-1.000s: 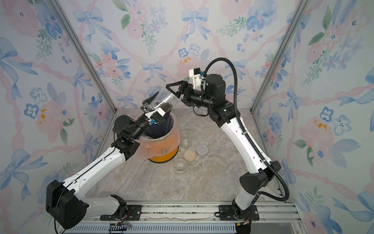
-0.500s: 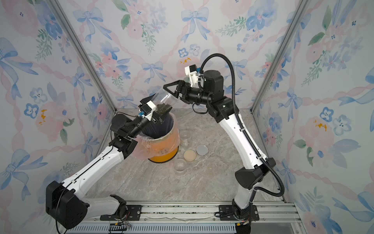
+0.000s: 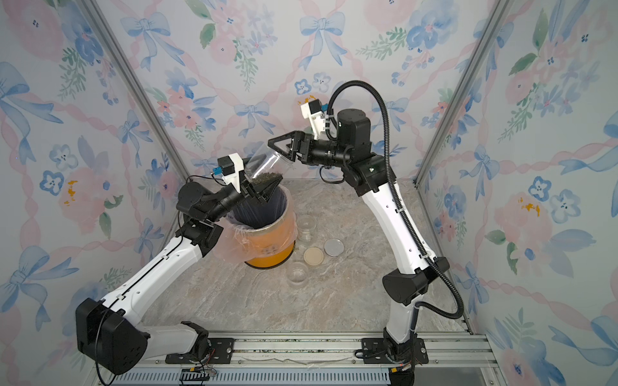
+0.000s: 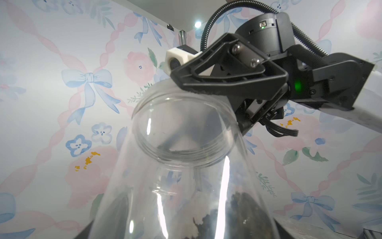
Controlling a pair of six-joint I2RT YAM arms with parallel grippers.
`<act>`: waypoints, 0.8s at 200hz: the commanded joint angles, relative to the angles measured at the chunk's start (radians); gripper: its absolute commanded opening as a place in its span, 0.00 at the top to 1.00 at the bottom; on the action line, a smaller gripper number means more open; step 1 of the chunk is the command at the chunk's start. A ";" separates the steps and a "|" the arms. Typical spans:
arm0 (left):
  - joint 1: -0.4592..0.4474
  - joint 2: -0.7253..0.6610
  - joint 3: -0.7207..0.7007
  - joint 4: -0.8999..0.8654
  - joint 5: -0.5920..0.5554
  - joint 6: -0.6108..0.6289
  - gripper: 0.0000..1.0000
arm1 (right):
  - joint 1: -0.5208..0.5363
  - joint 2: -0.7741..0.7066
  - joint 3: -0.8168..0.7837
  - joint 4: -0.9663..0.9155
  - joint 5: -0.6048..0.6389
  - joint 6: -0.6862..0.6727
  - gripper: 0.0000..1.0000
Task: Empty moldy tea leaves from jars
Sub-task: Unscrew the lid from the jar.
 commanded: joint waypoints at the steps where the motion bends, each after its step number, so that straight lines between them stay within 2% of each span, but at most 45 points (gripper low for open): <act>1: 0.006 0.002 0.027 0.051 0.016 -0.130 0.80 | 0.000 0.030 0.030 -0.058 -0.072 -0.089 0.27; 51: 0.006 0.010 -0.014 0.097 0.042 -0.241 0.80 | -0.014 0.045 0.063 -0.038 -0.078 -0.097 0.27; 95: 0.008 0.004 -0.042 0.107 0.064 -0.273 0.80 | -0.043 0.048 0.062 -0.012 -0.128 -0.086 0.27; 130: 0.010 -0.011 -0.056 0.106 0.052 -0.255 0.80 | -0.052 0.044 0.058 -0.011 -0.129 -0.083 0.27; 160: 0.011 -0.035 -0.053 0.055 0.027 -0.188 0.80 | -0.062 0.030 0.040 -0.014 -0.126 -0.085 0.27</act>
